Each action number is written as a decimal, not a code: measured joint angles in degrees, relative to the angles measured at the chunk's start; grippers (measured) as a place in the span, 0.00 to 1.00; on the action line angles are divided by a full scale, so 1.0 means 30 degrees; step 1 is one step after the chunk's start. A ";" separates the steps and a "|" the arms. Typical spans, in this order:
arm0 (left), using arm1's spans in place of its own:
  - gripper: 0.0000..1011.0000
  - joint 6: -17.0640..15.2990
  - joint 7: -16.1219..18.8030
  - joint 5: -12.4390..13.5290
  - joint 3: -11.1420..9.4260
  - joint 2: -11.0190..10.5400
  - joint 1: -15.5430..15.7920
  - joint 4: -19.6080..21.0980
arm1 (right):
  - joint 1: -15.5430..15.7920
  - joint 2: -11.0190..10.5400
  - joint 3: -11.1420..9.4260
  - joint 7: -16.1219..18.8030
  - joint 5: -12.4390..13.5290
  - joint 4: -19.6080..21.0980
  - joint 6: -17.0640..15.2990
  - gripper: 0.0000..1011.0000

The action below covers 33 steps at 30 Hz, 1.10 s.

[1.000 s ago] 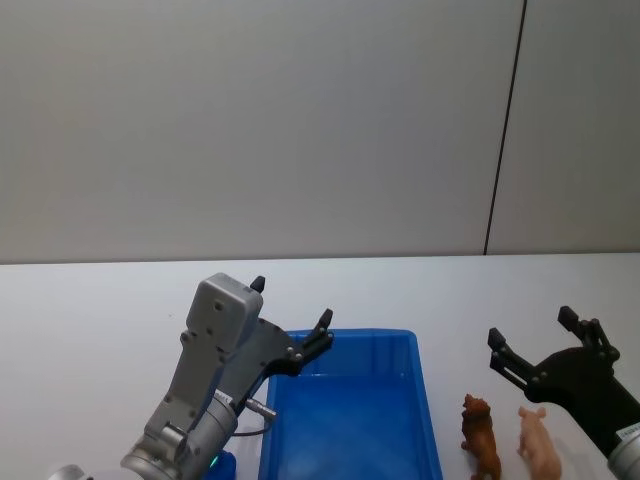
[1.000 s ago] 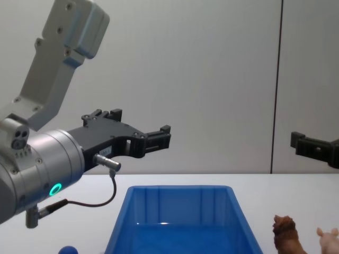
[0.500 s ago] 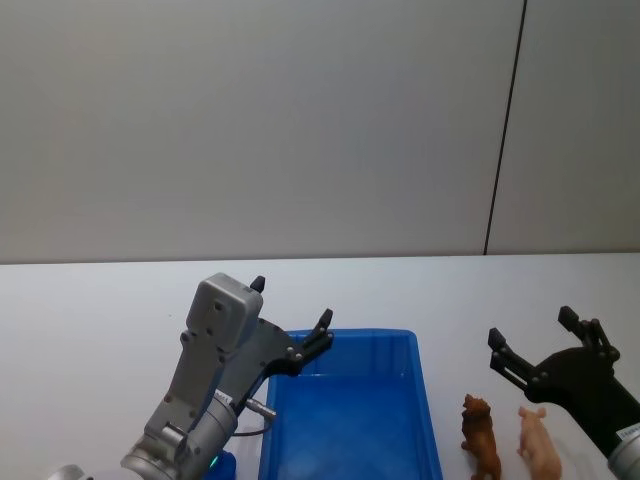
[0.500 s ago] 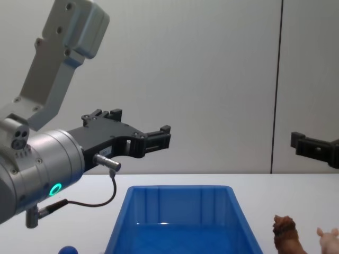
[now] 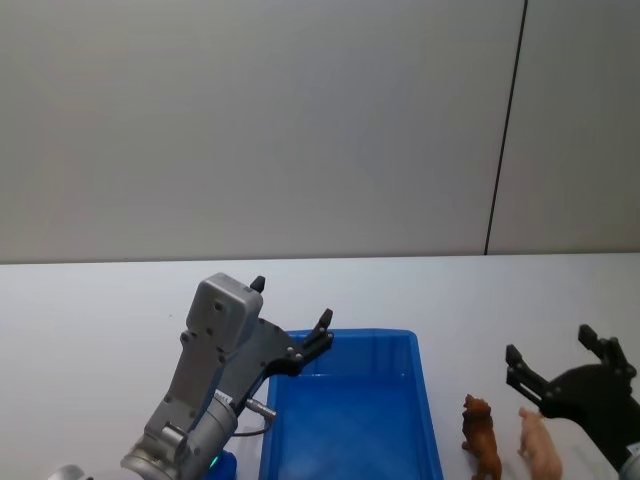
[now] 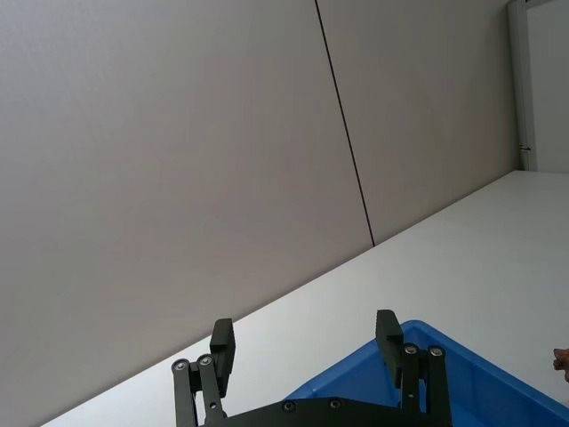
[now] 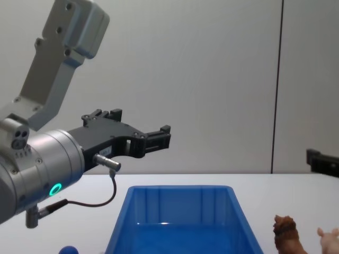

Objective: Pick up the two dolls from the table and place them into the box.

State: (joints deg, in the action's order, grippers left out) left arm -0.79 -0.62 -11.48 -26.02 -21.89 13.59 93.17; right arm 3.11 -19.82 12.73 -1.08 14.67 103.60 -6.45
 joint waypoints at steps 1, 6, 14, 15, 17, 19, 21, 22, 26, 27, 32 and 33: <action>0.99 0.0000 -0.0001 0.0000 0.0001 0.0000 0.0000 0.0001 | 0.0117 -0.0030 -0.0025 -0.0198 -0.0049 0.0092 -0.0238 0.99; 0.99 -0.0001 0.0001 0.0000 0.0001 0.0000 0.0000 0.0000 | 0.0428 -0.0125 -0.0083 -0.0758 -0.0200 0.0251 -0.1019 0.99; 0.99 0.0000 -0.0001 0.0000 0.0001 0.0000 0.0000 0.0000 | 0.0822 -0.0235 -0.0142 -0.1189 -0.0442 0.0146 -0.1936 0.99; 0.99 0.0000 0.0000 0.0001 0.0000 0.0000 -0.0001 0.0000 | 0.0844 -0.0238 -0.0144 -0.1194 -0.0468 0.0086 -0.2001 0.99; 0.99 0.0000 0.0000 0.0000 0.0001 0.0000 0.0000 0.0000 | 0.0920 -0.0242 -0.0143 -0.1179 -0.0586 -0.0129 -0.2195 0.99; 0.99 -0.0001 0.0000 0.0001 0.0000 0.0000 0.0000 0.0001 | 0.0938 -0.0239 -0.0138 -0.1118 -0.0648 -0.0287 -0.2254 0.99; 0.99 0.0000 -0.0001 0.0001 0.0000 0.0001 0.0000 0.0000 | 0.0945 -0.0213 -0.0113 -0.0981 -0.0743 -0.0530 -0.2298 0.99; 0.99 0.0000 -0.0001 0.0001 0.0001 0.0000 0.0000 0.0000 | 0.0944 -0.0198 -0.0103 -0.0908 -0.0786 -0.0616 -0.2306 0.99; 0.99 0.0000 0.0000 0.0000 0.0000 0.0000 0.0000 0.0000 | 0.0909 -0.0094 -0.0025 -0.0590 -0.0961 -0.1075 -0.2313 0.99; 0.99 0.0000 0.0000 0.0000 0.0000 0.0000 0.0000 0.0000 | 0.0889 -0.0063 0.0000 -0.0528 -0.0993 -0.1200 -0.2313 0.99; 0.99 0.0000 0.0000 0.0000 0.0001 0.0000 0.0000 0.0001 | 0.0759 0.0115 0.0117 -0.0111 -0.1193 -0.1866 -0.2289 0.99; 0.99 0.0000 0.0000 0.0000 0.0000 0.0000 0.0000 0.0000 | 0.0743 0.0138 0.0133 -0.0067 -0.1223 -0.1949 -0.2284 0.99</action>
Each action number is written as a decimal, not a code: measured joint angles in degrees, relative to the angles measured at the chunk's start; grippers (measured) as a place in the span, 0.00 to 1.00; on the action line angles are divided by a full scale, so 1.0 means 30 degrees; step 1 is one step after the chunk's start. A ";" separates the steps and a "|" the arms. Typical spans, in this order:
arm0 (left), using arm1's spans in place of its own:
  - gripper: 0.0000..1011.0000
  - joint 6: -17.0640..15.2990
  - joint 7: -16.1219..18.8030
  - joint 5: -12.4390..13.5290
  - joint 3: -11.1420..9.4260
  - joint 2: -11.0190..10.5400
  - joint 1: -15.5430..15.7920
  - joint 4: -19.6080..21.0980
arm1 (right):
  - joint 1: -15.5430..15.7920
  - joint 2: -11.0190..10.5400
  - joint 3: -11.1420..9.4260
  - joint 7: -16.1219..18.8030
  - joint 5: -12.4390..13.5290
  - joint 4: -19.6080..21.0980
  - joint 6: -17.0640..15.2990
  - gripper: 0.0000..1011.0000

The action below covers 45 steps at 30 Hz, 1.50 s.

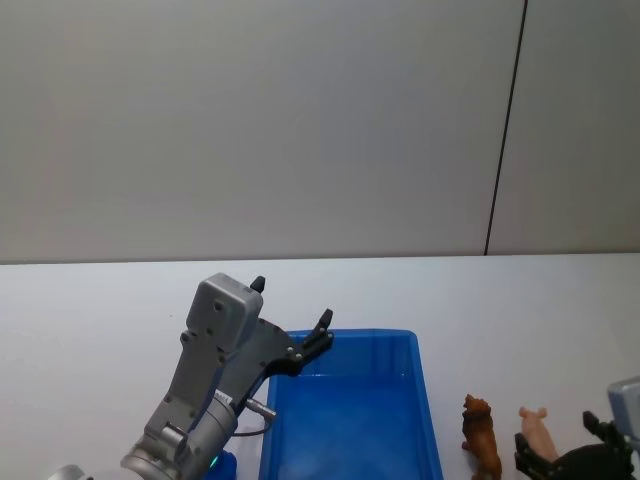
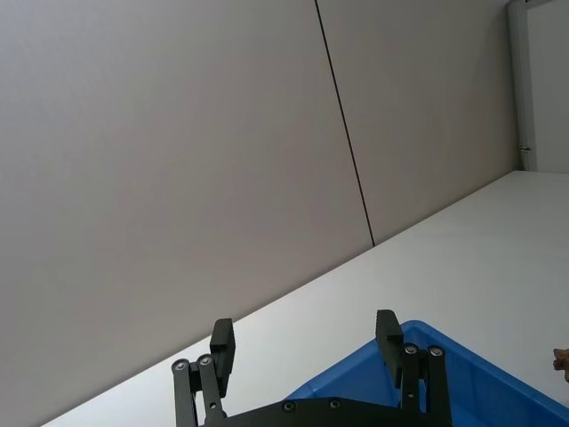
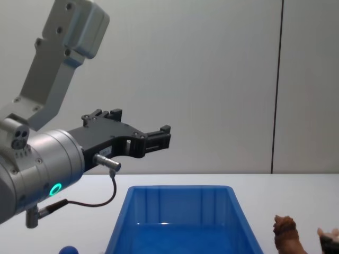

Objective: Pick up the two dolls from the table and place them into the box.

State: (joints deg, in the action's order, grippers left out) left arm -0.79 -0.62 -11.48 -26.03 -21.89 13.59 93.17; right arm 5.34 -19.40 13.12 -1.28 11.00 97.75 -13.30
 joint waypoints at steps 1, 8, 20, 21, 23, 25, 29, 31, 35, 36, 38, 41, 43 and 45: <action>0.99 0.0000 0.0000 0.0000 0.0000 0.0001 0.0000 0.0000 | -0.0017 0.0027 0.0018 0.0054 -0.0018 -0.0085 0.0001 0.99; 0.99 0.0000 0.0000 0.0001 0.0000 0.0001 0.0000 0.0000 | -0.0113 0.0241 0.0125 0.0328 -0.0165 -0.0744 -0.0018 0.93; 0.99 0.0000 0.0000 0.0000 0.0000 0.0000 0.0000 0.0000 | -0.0074 0.0462 0.0197 0.0328 -0.0353 -0.1355 -0.0157 0.59; 0.99 -0.0001 0.0000 0.0000 0.0000 0.0000 0.0000 0.0001 | -0.0046 0.0471 0.0200 0.0293 -0.0406 -0.1364 -0.0150 0.55; 0.99 -0.0001 0.0000 0.0000 0.0000 0.0000 0.0000 0.0000 | -0.0026 0.0477 0.0201 0.0260 -0.0458 -0.1364 -0.0126 0.50; 0.99 0.0000 0.0000 -0.0001 0.0001 0.0001 0.0000 0.0001 | 0.0031 0.0479 0.0202 0.0196 -0.0549 -0.1336 -0.0064 0.42; 0.99 -0.0001 0.0000 -0.0001 0.0000 0.0001 -0.0001 0.0000 | 0.0156 0.0464 0.0195 0.0055 -0.0781 -0.1049 0.0142 0.38; 0.99 0.0000 0.0000 0.0000 0.0000 0.0000 0.0000 0.0000 | 0.0191 0.0454 0.0189 0.0009 -0.0857 -0.0941 0.0212 0.38; 0.99 0.0000 0.0000 0.0000 0.0000 0.0000 0.0000 0.0000 | 0.0296 0.0405 0.0152 -0.0138 -0.1071 -0.0485 0.0402 0.38; 0.99 0.0000 -0.0001 0.0000 0.0000 0.0000 0.0000 0.0001 | 0.0314 0.0394 0.0141 -0.0165 -0.1117 -0.0379 0.0435 0.38; 0.99 0.0000 0.0000 0.0000 0.0001 0.0000 -0.0001 0.0000 | 0.0360 0.0359 0.0104 -0.0244 -0.1248 0.0001 0.0536 0.38; 0.99 -0.0001 -0.0001 0.0000 0.0000 0.0000 0.0000 0.0001 | 0.0375 0.0336 0.0061 -0.0304 -0.1427 0.0487 0.0662 0.38; 0.99 -0.0001 0.0000 0.0000 -0.0001 0.0001 0.0000 0.0001 | 0.0337 0.0337 0.0036 -0.0295 -0.1546 0.0871 0.0754 0.38; 0.99 0.0000 0.0000 0.0000 0.0000 0.0000 0.0000 0.0000 | 0.0262 0.0363 0.0028 -0.0227 -0.1611 0.1083 0.0801 0.38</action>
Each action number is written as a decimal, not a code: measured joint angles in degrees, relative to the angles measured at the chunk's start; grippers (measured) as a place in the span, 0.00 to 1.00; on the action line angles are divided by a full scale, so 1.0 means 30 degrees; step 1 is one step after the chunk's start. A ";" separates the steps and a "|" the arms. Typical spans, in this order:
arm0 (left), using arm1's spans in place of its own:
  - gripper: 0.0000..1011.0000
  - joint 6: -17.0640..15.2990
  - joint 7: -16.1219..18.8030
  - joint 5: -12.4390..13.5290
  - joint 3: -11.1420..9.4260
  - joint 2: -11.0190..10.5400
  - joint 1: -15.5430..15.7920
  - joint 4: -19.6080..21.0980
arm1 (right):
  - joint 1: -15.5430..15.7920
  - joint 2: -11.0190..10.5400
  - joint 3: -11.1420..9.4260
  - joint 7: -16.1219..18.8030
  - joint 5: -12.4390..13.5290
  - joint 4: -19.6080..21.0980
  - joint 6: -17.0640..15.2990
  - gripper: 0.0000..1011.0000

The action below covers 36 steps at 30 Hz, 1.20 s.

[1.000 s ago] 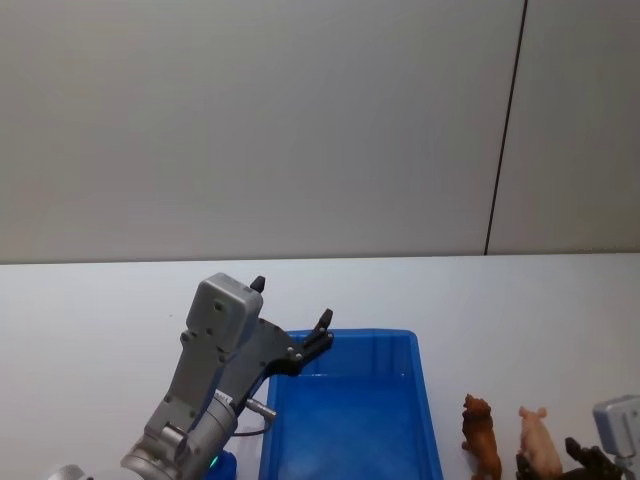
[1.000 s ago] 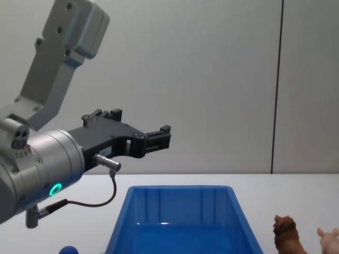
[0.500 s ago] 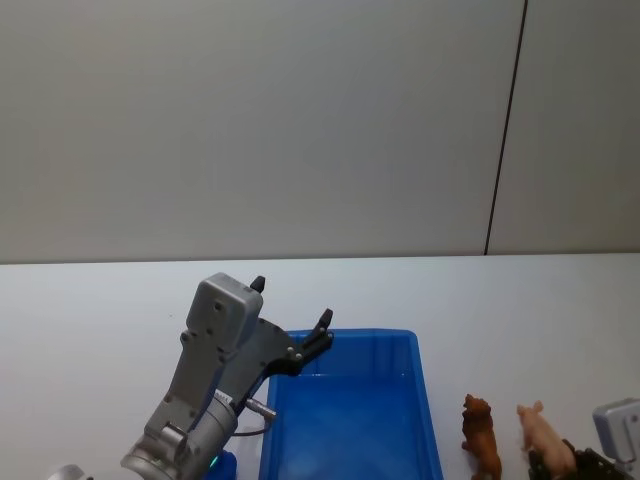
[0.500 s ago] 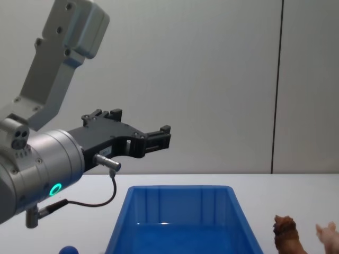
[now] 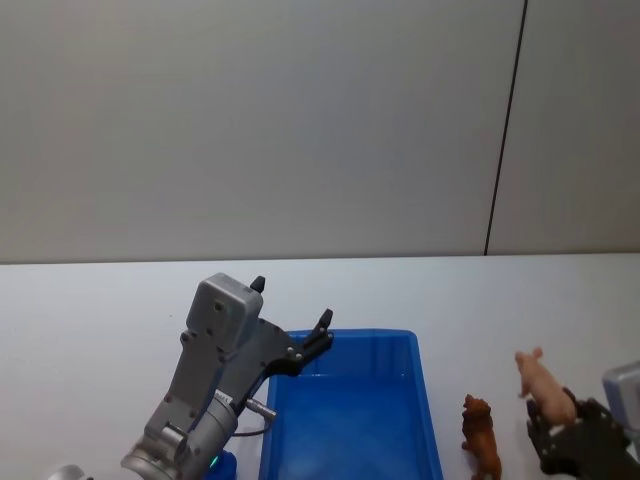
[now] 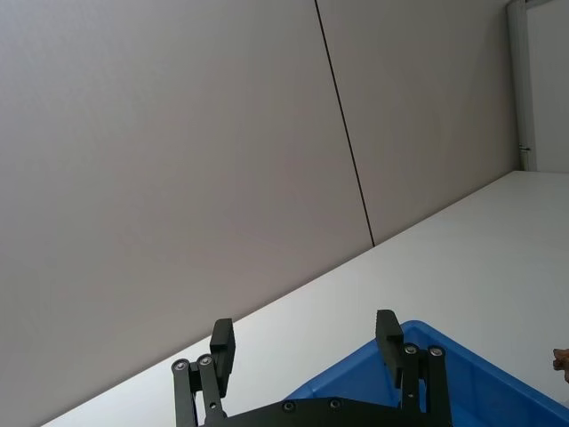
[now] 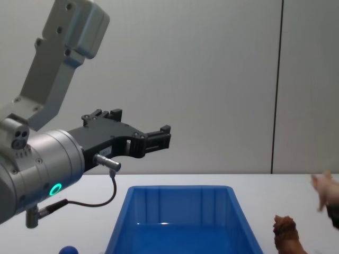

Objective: Pick up the two dolls from the table and place them into the box.

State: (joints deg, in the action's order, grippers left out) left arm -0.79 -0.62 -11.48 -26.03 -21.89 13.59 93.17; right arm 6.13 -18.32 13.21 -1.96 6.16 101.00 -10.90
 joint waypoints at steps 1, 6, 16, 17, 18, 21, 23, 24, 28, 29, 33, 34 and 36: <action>0.99 0.0000 0.0000 0.0000 0.0000 0.0000 0.0000 0.0001 | -0.0098 0.0049 0.0001 0.0117 -0.0060 0.0155 0.0041 0.38; 0.99 0.0000 0.0000 0.0000 0.0000 0.0000 0.0000 0.0000 | -0.0577 0.0322 0.0083 0.0730 -0.0275 0.0417 0.0116 0.38; 0.99 0.0000 0.0000 0.0000 -0.0001 0.0000 0.0000 0.0001 | -0.1958 0.1362 0.0608 0.2454 -0.0839 -0.0151 0.0125 0.38; 0.99 0.0000 0.0000 0.0000 -0.0001 0.0000 0.0000 0.0000 | -0.2324 0.1670 0.0780 0.2965 -0.0983 -0.0472 0.0095 0.38; 0.99 0.0000 0.0001 0.0001 0.0000 0.0000 0.0000 0.0000 | -0.2483 0.1806 0.0857 0.3121 -0.1024 -0.0634 0.0085 0.38; 0.99 0.0000 0.0001 0.0000 -0.0001 0.0000 0.0000 0.0000 | -0.2987 0.2229 0.1061 0.3772 -0.1204 -0.1153 0.0021 0.38; 0.99 0.0000 -0.0001 0.0000 0.0000 0.0000 0.0000 0.0001 | -0.3296 0.2473 0.1185 0.4031 -0.1281 -0.1506 -0.0011 0.38; 0.99 0.0000 0.0000 0.0000 0.0000 0.0001 0.0000 0.0000 | -0.3547 0.2664 0.1276 0.4287 -0.1359 -0.1782 -0.0043 0.38; 0.99 0.0000 0.0000 0.0001 0.0000 0.0000 0.0000 0.0000 | -0.4158 0.3123 0.1492 0.4868 -0.1550 -0.2514 -0.0122 0.38; 0.99 0.0000 0.0001 0.0001 0.0000 0.0001 0.0000 0.0000 | -0.4287 0.3217 0.1534 0.4984 -0.1589 -0.2646 -0.0142 0.40; 0.99 0.0000 0.0000 0.0001 0.0000 0.0000 0.0000 0.0001 | -0.4726 0.3530 0.1671 0.5363 -0.1739 -0.3240 -0.0255 0.50; 0.99 0.0000 0.0000 0.0000 0.0000 0.0000 0.0000 0.0000 | -0.4820 0.3580 0.1691 0.5414 -0.1767 -0.3335 -0.0284 0.55; 0.99 0.0001 0.0000 0.0000 0.0000 0.0000 0.0000 0.0000 | -0.5074 0.3775 0.1753 0.5546 -0.1869 -0.3712 -0.0402 0.63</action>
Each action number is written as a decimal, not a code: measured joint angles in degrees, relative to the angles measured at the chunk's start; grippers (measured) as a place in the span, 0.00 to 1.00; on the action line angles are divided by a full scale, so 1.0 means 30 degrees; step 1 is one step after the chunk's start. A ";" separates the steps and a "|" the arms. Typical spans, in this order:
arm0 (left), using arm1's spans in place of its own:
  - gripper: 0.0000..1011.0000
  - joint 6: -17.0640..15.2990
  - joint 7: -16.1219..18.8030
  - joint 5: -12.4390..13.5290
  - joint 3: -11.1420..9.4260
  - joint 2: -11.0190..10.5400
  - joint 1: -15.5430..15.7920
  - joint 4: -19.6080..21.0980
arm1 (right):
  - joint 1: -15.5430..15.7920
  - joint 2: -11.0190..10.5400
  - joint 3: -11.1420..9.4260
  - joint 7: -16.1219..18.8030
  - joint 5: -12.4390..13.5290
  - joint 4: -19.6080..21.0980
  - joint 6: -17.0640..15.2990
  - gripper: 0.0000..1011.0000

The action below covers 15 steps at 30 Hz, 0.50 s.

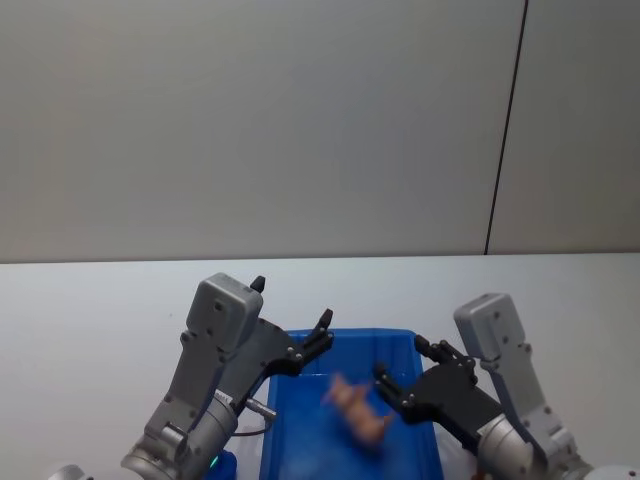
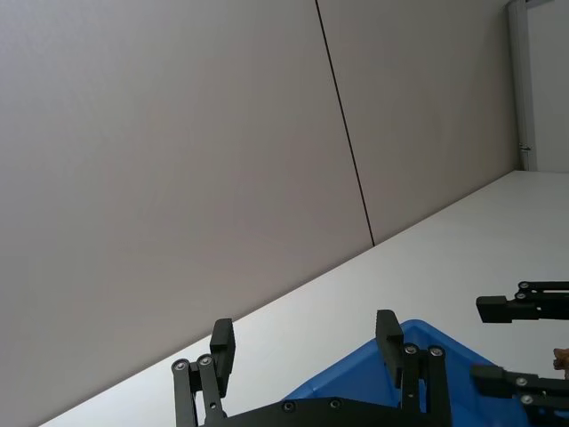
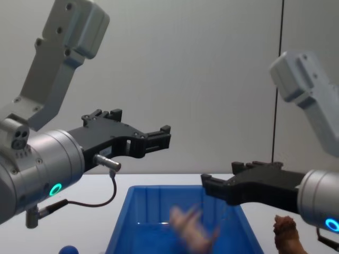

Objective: Pick up the two dolls from the table and place them into the box.

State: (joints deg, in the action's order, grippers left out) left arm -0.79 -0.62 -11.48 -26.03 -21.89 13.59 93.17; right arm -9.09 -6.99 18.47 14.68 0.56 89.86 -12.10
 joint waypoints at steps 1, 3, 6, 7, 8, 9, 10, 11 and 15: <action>0.99 -0.0001 0.0001 0.0000 0.0000 0.0000 0.0000 0.0000 | -0.0070 0.0046 0.0013 0.0013 -0.0023 -0.0064 -0.0027 0.65; 0.99 0.0000 0.0000 0.0000 0.0000 0.0000 0.0000 0.0000 | -0.0152 0.0103 0.0033 0.0026 -0.0057 -0.0205 -0.0090 0.70; 0.99 0.0000 0.0000 0.0000 0.0000 0.0001 0.0000 0.0001 | -0.0275 0.0182 0.0045 0.0020 -0.0121 -0.0369 -0.0217 0.79; 0.99 -0.0001 0.0000 0.0000 0.0000 0.0001 -0.0001 0.0000 | -0.0292 0.0194 0.0045 -0.0005 -0.0132 -0.0392 -0.0246 0.81; 0.99 -0.0001 0.0000 0.0000 0.0000 0.0000 0.0000 0.0001 | -0.0313 0.0203 0.0045 -0.0076 -0.0158 -0.0421 -0.0302 0.86; 0.99 0.0000 0.0000 0.0000 0.0000 0.0000 0.0000 0.0000 | -0.0316 0.0202 0.0036 -0.0203 -0.0180 -0.0421 -0.0375 0.89; 0.99 0.0000 0.0000 0.0000 -0.0001 0.0000 0.0000 0.0000 | -0.0311 0.0197 0.0029 -0.0281 -0.0187 -0.0415 -0.0413 0.89; 0.99 -0.0001 -0.0001 0.0000 0.0000 0.0000 0.0000 0.0000 | -0.0311 0.0197 0.0029 -0.0281 -0.0187 -0.0415 -0.0413 0.93; 0.99 0.0000 0.0000 0.0000 0.0000 0.0001 0.0000 0.0000 | -0.0103 0.0066 -0.0056 -0.0740 -0.0193 -0.0082 -0.0618 0.99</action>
State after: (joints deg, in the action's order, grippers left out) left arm -0.79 -0.62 -11.48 -26.02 -21.89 13.59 93.17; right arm -9.40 -6.79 18.30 12.46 -0.02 89.61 -13.96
